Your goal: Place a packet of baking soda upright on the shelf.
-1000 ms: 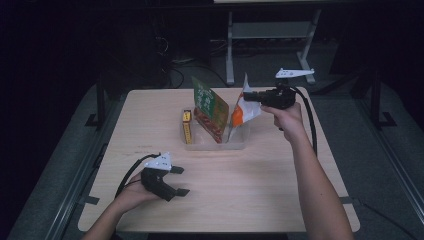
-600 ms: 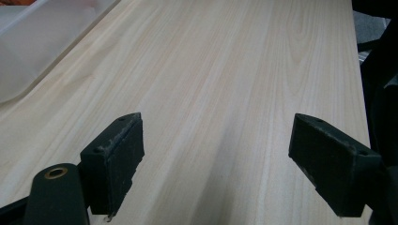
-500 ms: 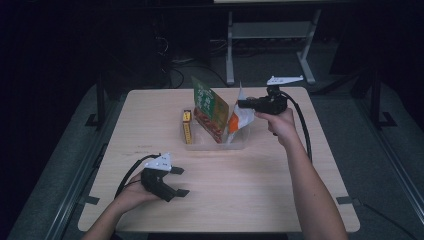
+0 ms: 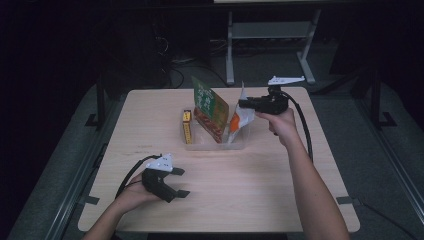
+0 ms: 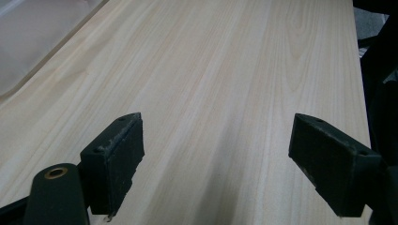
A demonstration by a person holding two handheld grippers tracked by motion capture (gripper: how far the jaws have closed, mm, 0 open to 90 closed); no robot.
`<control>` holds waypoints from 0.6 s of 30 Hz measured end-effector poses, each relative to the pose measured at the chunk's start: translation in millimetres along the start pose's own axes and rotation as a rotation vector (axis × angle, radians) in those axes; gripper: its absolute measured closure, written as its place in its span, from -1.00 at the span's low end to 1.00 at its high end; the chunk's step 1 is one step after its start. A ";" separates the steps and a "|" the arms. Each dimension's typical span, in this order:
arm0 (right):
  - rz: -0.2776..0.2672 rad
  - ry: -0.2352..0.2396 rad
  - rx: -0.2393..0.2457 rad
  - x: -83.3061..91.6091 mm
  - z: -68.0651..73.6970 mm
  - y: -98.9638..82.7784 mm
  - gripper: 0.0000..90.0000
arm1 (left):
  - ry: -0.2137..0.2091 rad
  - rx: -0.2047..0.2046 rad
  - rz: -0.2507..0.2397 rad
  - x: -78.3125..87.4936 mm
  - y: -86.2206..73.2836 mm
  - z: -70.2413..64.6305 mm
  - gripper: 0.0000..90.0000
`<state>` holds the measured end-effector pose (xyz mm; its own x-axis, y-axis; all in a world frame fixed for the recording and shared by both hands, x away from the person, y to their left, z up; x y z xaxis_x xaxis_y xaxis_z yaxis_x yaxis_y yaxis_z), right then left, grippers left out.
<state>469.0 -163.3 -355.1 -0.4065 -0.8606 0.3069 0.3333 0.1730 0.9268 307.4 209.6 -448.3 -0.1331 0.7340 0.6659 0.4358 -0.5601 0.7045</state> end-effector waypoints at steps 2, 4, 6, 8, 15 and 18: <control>0.002 -0.007 0.008 1.4 1.7 1.7 0.53 | 0.001 0.003 -0.001 0.6 0.0 -0.1 -0.61; -0.001 -0.017 0.014 4.0 4.2 4.2 0.42 | 0.003 0.003 -0.001 1.2 0.2 0.1 -0.61; -0.001 -0.026 0.022 6.4 5.7 6.1 0.30 | 0.001 0.013 -0.006 0.8 0.1 -0.1 -0.61; -0.005 -0.040 0.031 10.1 7.7 8.2 0.10 | 0.005 0.002 0.005 1.0 -0.1 0.9 -0.61; 0.011 -0.084 0.060 27.1 15.5 13.5 -0.51 | 0.015 0.002 0.008 2.4 0.4 1.6 -0.61; 0.025 -0.085 0.082 34.5 22.7 14.6 -0.59 | 0.020 0.005 0.005 4.1 0.3 2.0 -0.61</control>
<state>440.6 -179.7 -326.1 -0.4709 -0.8122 0.3444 0.2751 0.2357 0.9321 308.7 213.2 -445.9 -0.1490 0.7231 0.6745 0.4413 -0.5618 0.6997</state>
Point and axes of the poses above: each handheld gripper's, and its own axes: x roughly backward along the jaws, y roughly out of its top, z roughly to its left, the point moved 1 cm from there along -x, roughly forward along the jaws, and after that the axes turned 8 degrees about x, right-handed, at the moved point
